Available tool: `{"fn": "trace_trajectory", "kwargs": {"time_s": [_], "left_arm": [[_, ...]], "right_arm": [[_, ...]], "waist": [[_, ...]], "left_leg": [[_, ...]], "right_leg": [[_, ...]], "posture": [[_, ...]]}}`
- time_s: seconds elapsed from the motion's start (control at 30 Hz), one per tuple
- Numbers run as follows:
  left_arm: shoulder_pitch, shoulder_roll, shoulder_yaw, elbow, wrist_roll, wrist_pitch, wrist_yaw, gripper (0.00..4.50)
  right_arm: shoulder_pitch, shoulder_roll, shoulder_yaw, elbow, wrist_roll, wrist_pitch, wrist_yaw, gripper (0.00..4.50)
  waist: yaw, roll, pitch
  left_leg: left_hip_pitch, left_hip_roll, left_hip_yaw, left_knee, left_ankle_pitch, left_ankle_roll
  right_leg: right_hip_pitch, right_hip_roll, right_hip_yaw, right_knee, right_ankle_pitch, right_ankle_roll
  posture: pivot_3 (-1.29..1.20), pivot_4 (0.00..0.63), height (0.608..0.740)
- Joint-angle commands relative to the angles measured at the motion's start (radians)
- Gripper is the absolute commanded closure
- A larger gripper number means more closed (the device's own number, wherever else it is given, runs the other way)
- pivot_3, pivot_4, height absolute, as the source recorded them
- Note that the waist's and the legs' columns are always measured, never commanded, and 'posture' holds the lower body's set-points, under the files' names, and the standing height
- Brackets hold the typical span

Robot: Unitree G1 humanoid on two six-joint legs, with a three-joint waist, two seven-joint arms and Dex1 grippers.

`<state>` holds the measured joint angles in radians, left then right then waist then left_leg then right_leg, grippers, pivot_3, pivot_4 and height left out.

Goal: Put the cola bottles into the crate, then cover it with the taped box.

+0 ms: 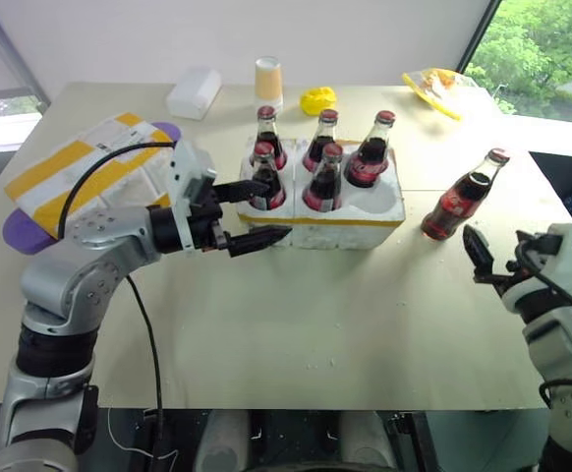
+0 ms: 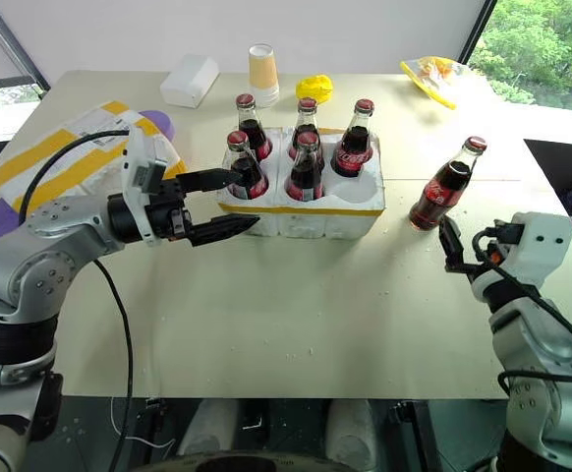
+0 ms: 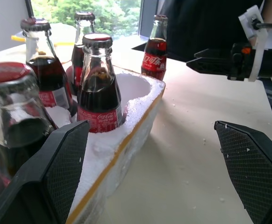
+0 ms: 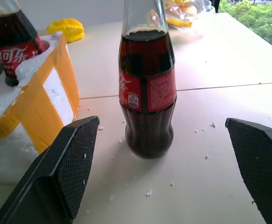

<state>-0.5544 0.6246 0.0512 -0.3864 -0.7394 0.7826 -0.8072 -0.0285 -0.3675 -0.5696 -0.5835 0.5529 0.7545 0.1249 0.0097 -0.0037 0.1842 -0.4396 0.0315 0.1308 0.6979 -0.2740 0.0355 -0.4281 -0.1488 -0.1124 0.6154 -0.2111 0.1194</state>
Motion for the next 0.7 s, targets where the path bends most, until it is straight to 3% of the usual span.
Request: {"fn": "trace_trajectory", "kwargs": {"time_s": [0.03,0.7], "left_arm": [[-0.016,0.001,0.009,-0.022,-0.020,-0.005,-0.007,0.00],[0.005,0.036,0.031,-0.070,-0.030,0.003,0.021,0.00]], "right_arm": [[-0.047,-0.023,0.007,0.062,-0.015,-0.066,0.018,0.07],[-0.264,-0.096,0.145,0.472,-0.110,-0.250,0.146,0.07]], "waist": [[0.000,0.000,0.000],[-0.004,0.001,0.000]], "left_leg": [[0.000,0.000,0.000,0.000,0.000,0.000],[0.000,0.000,0.001,0.000,0.000,0.000]], "right_leg": [[0.000,0.000,0.000,0.000,0.000,0.000],[0.000,0.000,0.000,0.001,0.000,0.000]], "posture": [[0.00,0.150,0.740],[0.00,0.150,0.740]]}}
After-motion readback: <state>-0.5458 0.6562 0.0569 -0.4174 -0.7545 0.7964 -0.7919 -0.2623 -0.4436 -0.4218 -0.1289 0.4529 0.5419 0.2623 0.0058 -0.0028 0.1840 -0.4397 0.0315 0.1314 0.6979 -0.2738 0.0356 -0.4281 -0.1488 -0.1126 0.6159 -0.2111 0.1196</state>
